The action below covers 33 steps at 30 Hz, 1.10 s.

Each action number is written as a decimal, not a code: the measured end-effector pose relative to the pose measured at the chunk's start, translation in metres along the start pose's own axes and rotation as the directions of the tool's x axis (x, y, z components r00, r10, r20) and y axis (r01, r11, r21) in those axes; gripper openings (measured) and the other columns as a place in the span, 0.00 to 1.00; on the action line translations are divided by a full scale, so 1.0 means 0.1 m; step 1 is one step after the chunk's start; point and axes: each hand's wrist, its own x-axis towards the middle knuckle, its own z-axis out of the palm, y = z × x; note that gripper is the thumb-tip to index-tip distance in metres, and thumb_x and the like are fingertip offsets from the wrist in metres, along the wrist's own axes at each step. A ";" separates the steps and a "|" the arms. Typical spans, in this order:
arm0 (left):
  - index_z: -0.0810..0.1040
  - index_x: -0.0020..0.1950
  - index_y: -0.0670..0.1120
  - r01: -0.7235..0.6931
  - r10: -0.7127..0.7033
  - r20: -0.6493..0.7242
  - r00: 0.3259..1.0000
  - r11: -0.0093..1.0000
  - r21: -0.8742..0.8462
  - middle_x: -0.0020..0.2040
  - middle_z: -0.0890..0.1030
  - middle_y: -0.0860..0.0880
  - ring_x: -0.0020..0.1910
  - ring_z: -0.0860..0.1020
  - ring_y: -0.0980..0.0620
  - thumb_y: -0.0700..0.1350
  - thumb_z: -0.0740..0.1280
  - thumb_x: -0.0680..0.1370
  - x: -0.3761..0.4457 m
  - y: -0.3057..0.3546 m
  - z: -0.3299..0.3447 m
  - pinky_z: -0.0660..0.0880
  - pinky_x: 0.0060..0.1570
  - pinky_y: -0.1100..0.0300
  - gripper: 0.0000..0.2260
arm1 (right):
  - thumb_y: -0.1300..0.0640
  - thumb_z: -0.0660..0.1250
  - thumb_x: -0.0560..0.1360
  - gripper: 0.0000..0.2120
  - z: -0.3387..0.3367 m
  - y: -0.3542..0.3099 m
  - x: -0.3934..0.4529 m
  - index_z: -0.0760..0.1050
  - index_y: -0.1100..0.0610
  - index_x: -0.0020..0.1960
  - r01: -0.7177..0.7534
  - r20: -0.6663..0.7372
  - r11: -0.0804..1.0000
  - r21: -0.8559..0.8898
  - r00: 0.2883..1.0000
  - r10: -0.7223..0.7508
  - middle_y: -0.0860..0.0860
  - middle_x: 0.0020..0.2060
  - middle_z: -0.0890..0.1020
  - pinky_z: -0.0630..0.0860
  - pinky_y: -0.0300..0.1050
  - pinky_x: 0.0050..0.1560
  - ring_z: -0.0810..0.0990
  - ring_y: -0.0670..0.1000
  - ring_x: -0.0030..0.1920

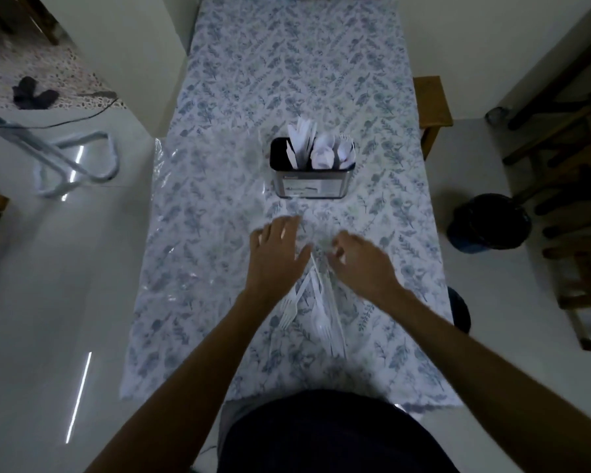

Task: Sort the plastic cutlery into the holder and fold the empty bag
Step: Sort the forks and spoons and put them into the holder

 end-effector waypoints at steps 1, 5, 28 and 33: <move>0.71 0.74 0.45 0.037 -0.036 0.067 0.997 0.999 -0.020 0.69 0.76 0.43 0.66 0.76 0.42 0.55 0.64 0.82 -0.22 -0.02 0.12 0.66 0.68 0.42 0.24 | 0.45 0.65 0.80 0.13 0.20 0.09 -0.22 0.71 0.54 0.57 -0.098 0.133 0.995 0.005 0.986 0.097 0.51 0.46 0.80 0.79 0.47 0.43 0.80 0.53 0.45; 0.74 0.70 0.45 0.124 -0.111 0.178 0.978 0.990 -0.065 0.61 0.79 0.44 0.58 0.79 0.41 0.52 0.67 0.81 -0.87 -0.03 0.40 0.70 0.60 0.44 0.20 | 0.49 0.72 0.75 0.13 0.68 0.33 -0.85 0.74 0.56 0.50 -0.350 0.372 0.933 0.082 0.880 0.297 0.50 0.42 0.80 0.77 0.46 0.42 0.80 0.51 0.43; 0.78 0.55 0.45 0.571 -0.519 0.245 0.819 0.695 -0.437 0.34 0.83 0.47 0.28 0.79 0.49 0.53 0.55 0.87 -1.42 -0.37 0.00 0.79 0.32 0.53 0.16 | 0.57 0.63 0.81 0.11 0.61 -0.09 -0.06 0.82 0.55 0.59 0.158 0.083 0.987 -0.027 0.984 -0.155 0.56 0.53 0.80 0.78 0.52 0.49 0.77 0.59 0.54; 0.81 0.52 0.45 0.604 -0.603 0.195 0.774 0.610 -0.513 0.32 0.81 0.47 0.27 0.76 0.60 0.52 0.54 0.87 -1.56 -0.43 -0.03 0.70 0.28 0.69 0.18 | 0.65 0.73 0.71 0.17 0.89 -0.18 0.29 0.81 0.58 0.60 0.507 0.336 0.817 -0.277 0.847 -0.412 0.63 0.55 0.77 0.76 0.56 0.43 0.75 0.65 0.54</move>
